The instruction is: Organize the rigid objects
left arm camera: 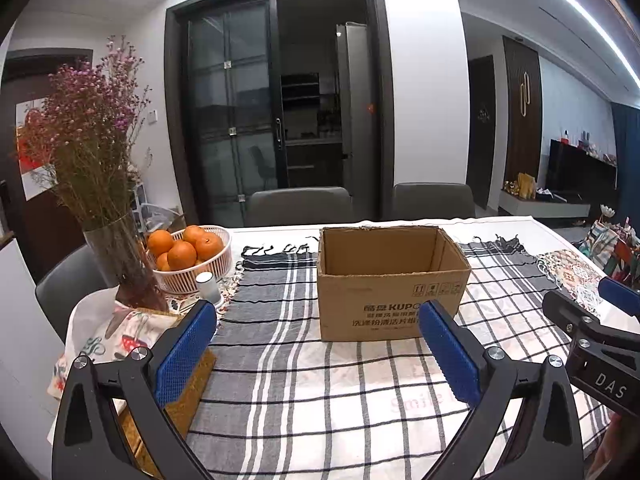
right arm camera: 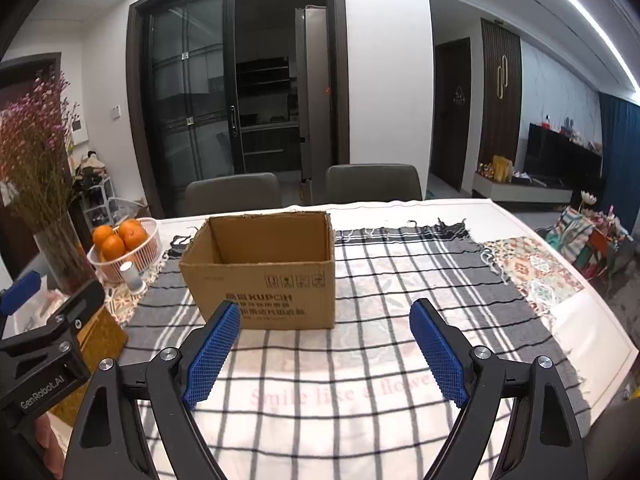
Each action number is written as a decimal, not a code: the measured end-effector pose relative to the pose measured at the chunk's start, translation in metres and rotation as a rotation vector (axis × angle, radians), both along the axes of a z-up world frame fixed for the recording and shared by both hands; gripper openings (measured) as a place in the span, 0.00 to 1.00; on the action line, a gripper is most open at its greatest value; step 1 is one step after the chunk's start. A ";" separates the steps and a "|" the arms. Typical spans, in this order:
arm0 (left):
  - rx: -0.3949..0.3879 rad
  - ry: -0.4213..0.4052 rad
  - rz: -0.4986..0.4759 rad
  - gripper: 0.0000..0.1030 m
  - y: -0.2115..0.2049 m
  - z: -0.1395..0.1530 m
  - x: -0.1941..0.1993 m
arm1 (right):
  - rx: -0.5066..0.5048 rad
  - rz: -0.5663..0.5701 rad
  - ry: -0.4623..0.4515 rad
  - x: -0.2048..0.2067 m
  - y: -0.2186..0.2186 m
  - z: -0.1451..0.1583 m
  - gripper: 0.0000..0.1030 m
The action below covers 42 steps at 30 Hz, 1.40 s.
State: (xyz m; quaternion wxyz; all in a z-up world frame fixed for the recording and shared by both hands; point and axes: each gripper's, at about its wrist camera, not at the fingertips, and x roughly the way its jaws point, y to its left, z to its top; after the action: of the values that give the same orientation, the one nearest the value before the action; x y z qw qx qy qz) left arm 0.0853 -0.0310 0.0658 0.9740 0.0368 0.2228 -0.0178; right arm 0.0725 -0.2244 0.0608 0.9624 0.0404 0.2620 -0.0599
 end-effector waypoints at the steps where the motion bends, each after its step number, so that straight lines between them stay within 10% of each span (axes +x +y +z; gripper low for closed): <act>1: -0.001 0.000 -0.003 1.00 0.001 -0.001 -0.004 | -0.004 0.000 -0.002 -0.005 0.001 0.000 0.85; 42: -0.025 -0.022 -0.045 1.00 0.000 -0.005 -0.044 | -0.004 -0.003 -0.060 -0.059 0.001 0.000 0.85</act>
State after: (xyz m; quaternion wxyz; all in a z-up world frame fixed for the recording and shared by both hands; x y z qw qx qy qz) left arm 0.0408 -0.0311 0.0608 0.9762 0.0296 0.2107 -0.0420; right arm 0.0138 -0.2232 0.0609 0.9698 0.0407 0.2328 -0.0604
